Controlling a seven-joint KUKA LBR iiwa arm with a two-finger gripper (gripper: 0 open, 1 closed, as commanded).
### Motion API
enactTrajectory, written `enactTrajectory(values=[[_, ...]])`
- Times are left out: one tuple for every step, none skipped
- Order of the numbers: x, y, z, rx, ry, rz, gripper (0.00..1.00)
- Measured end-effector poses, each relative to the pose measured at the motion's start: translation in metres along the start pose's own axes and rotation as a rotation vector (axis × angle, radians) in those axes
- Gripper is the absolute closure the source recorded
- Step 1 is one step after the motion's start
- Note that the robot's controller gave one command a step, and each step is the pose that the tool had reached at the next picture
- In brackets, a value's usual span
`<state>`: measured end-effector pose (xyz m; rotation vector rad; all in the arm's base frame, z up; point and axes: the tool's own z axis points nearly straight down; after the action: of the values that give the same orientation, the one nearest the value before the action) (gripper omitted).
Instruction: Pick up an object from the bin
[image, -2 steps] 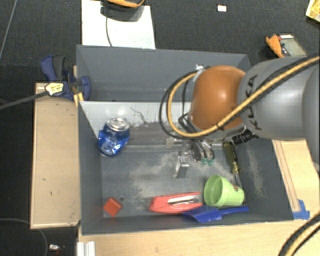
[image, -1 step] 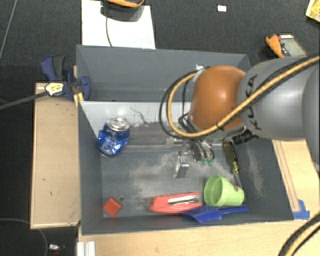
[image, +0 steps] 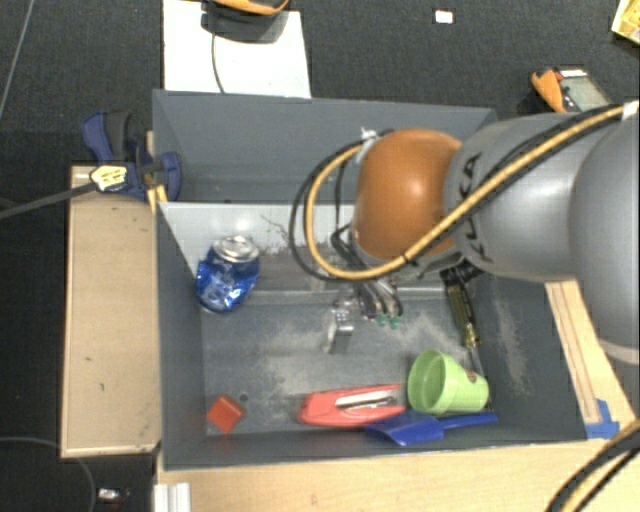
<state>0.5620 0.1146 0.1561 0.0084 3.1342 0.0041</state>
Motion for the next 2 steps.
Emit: enactTrajectory(values=[[-0.005,0.012,0.001,-0.002,0.000,0.004,0.00],[-0.013,-0.005,-0.017,-0.001,-0.003,-0.104,0.00]])
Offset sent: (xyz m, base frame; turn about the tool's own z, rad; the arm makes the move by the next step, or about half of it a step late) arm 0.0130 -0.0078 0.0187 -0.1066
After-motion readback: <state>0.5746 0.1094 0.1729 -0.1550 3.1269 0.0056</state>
